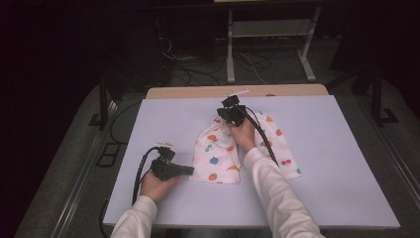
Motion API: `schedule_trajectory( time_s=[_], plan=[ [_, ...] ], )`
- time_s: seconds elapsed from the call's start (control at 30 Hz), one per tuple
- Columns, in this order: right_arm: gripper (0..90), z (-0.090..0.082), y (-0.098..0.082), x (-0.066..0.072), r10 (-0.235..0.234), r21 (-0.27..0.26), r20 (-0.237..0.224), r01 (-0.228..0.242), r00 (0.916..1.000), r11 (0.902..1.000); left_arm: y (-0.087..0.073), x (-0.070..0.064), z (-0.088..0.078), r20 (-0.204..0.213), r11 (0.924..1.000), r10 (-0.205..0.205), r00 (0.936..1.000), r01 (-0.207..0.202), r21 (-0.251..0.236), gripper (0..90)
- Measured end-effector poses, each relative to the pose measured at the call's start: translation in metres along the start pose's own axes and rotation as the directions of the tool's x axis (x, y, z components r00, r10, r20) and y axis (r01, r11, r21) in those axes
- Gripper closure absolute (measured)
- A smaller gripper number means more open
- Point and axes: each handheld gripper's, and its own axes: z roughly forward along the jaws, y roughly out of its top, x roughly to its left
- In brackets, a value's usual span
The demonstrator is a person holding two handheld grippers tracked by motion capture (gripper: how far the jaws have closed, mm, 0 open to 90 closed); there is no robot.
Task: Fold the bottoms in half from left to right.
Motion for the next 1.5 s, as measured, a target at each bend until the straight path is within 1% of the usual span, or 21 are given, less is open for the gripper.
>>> schedule_trajectory(
  time_s=[0.03,0.07,0.1,0.2,0.23,0.3,0.4,0.47,0.5,0.53,0.57,0.67,0.7,0.73,0.77,0.93,1.03,1.07,1.1,1.2,1.5],
  plan=[
    [88.8,0.000,0.000,-0.001,-0.001,-0.002,-0.002,0.001,1.0000,1.0000,0.001,-0.001,-0.001,0.003,0.9999,0.010,1.0000,-0.010,-0.004,89.4],
    [88.8,-0.001,0.001,-0.001,0.001,-0.004,-0.005,-0.001,1.0000,1.0000,0.001,-0.004,-0.004,0.006,0.9994,0.026,0.9997,-0.025,-0.021,89.4],
    [88.8,-0.001,0.001,-0.001,0.001,-0.004,-0.005,-0.001,1.0000,1.0000,0.001,-0.004,-0.004,0.006,0.9994,0.026,0.9997,-0.025,-0.021,89.4],
    [88.7,-0.004,0.003,-0.003,0.010,-0.011,-0.008,-0.010,0.9999,0.9999,0.003,-0.011,-0.008,0.013,0.9971,0.056,0.9983,-0.056,-0.052,89.5],
    [88.7,-0.004,0.003,-0.003,0.011,-0.013,-0.009,-0.011,0.9999,0.9999,0.005,-0.016,-0.011,0.016,0.9949,0.078,0.9968,-0.077,-0.066,89.5],
    [88.7,-0.006,0.004,-0.004,0.016,-0.014,-0.010,-0.016,0.9998,0.9998,0.008,-0.023,-0.014,0.024,0.9914,0.105,0.9942,-0.103,-0.081,89.5],
    [88.7,-0.008,0.005,-0.007,0.024,-0.017,-0.018,-0.025,0.9996,0.9995,0.012,-0.032,-0.016,0.039,0.9876,0.128,0.9910,-0.124,-0.096,89.5],
    [88.7,-0.009,0.005,-0.009,0.035,-0.019,-0.020,-0.035,0.9992,0.9992,0.015,-0.038,-0.015,0.046,0.9851,0.148,0.9879,-0.144,-0.095,89.5],
    [88.7,-0.010,0.006,-0.010,0.038,-0.019,-0.021,-0.038,0.9991,0.9991,0.015,-0.038,-0.015,0.046,0.9851,0.148,0.9879,-0.144,-0.095,89.5],
    [88.7,-0.011,0.006,-0.010,0.039,-0.022,-0.021,-0.040,0.9990,0.9990,0.017,-0.043,-0.014,0.054,0.9834,0.160,0.9856,-0.155,-0.094,89.5],
    [88.7,-0.011,0.006,-0.010,0.039,-0.022,-0.021,-0.040,0.9990,0.9990,0.017,-0.043,-0.014,0.054,0.9834,0.160,0.9856,-0.155,-0.094,89.5],
    [88.7,-0.015,0.009,-0.011,0.040,-0.027,-0.022,-0.040,0.9990,0.9988,0.021,-0.052,-0.011,0.069,0.9809,0.180,0.9813,-0.174,-0.087,89.5],
    [88.7,-0.015,0.009,-0.012,0.036,-0.028,-0.023,-0.037,0.9991,0.9989,0.021,-0.052,-0.011,0.069,0.9809,0.180,0.9813,-0.174,-0.087,89.5],
    [88.7,-0.016,0.009,-0.012,0.037,-0.029,-0.023,-0.038,0.9990,0.9989,0.023,-0.055,-0.009,0.076,0.9786,0.195,0.9779,-0.189,-0.082,89.5],
    [88.7,-0.017,0.009,-0.012,0.040,-0.029,-0.024,-0.040,0.9989,0.9988,0.024,-0.056,-0.008,0.080,0.9781,0.199,0.9767,-0.193,-0.079,89.5],
    [88.7,-0.020,0.011,-0.015,0.036,-0.027,-0.025,-0.036,0.9990,0.9990,0.027,-0.059,-0.005,0.090,0.9773,0.200,0.9756,-0.192,-0.089,89.5],
    [88.7,-0.022,0.012,-0.017,0.033,-0.026,-0.023,-0.033,0.9992,0.9991,0.029,-0.062,-0.004,0.097,0.9752,0.209,0.9732,-0.200,-0.096,89.5],
    [88.7,-0.024,0.013,-0.019,0.036,-0.029,-0.022,-0.037,0.9991,0.9989,0.030,-0.066,-0.004,0.100,0.9721,0.221,0.9701,-0.211,-0.102,89.5],
    [88.7,-0.025,0.013,-0.020,0.037,-0.029,-0.022,-0.038,0.9991,0.9989,0.030,-0.066,-0.004,0.100,0.9721,0.221,0.9701,-0.211,-0.102,89.5],
    [88.7,-0.029,0.014,-0.024,0.051,-0.036,-0.023,-0.052,0.9984,0.9980,0.032,-0.074,-0.003,0.109,0.9662,0.248,0.9628,-0.237,-0.102,89.5],
    [88.7,-0.037,0.016,-0.035,0.072,-0.041,-0.022,-0.073,0.9971,0.9965,0.036,-0.083,0.001,0.126,0.9619,0.266,0.9557,-0.254,-0.101,89.5]
  ],
)
